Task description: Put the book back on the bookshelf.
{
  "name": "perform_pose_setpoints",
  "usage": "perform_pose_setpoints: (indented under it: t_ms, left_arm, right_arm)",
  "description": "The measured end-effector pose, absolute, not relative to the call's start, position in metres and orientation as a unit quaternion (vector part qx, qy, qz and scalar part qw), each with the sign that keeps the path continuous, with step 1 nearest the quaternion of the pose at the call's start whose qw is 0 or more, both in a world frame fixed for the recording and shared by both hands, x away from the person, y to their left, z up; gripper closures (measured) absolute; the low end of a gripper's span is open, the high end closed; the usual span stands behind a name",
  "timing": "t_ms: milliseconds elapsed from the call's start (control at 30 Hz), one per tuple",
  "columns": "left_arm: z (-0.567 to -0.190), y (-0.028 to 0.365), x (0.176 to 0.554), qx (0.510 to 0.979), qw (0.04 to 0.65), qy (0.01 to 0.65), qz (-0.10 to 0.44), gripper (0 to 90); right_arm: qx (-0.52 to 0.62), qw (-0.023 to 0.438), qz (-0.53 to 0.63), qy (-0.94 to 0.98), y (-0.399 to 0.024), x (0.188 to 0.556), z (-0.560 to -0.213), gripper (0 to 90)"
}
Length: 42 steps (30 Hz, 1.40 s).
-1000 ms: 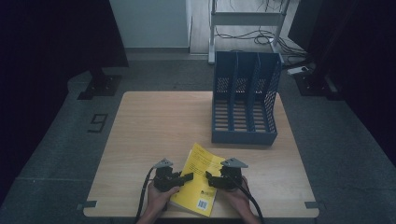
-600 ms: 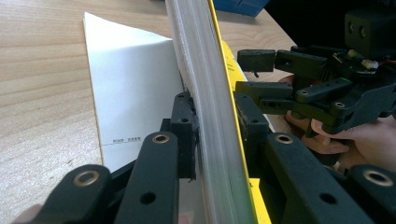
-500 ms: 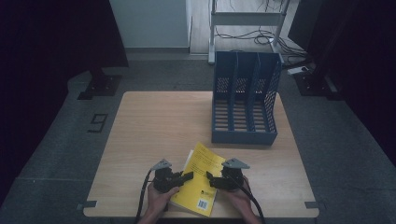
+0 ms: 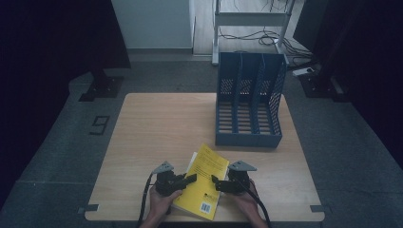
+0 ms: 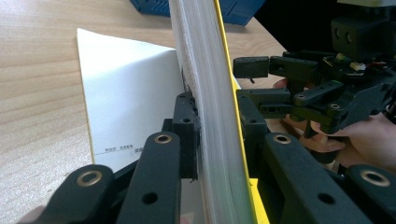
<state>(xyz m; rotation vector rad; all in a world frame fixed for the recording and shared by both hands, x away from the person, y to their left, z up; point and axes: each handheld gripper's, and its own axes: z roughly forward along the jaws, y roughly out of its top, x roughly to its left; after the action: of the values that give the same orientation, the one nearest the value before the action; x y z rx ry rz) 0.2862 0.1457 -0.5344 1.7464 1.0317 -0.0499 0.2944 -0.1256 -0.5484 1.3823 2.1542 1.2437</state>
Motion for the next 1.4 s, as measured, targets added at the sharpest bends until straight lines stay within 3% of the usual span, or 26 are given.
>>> perform_pose_setpoints:
  t_ms: [1400]
  left_arm:
    - [-0.510, 0.157, 0.276, 0.717, 0.569, 0.402, 0.018, 76.4]
  right_arm:
    - [0.454, 0.132, 0.469, 0.746, -0.133, 0.291, -0.535, 13.2]
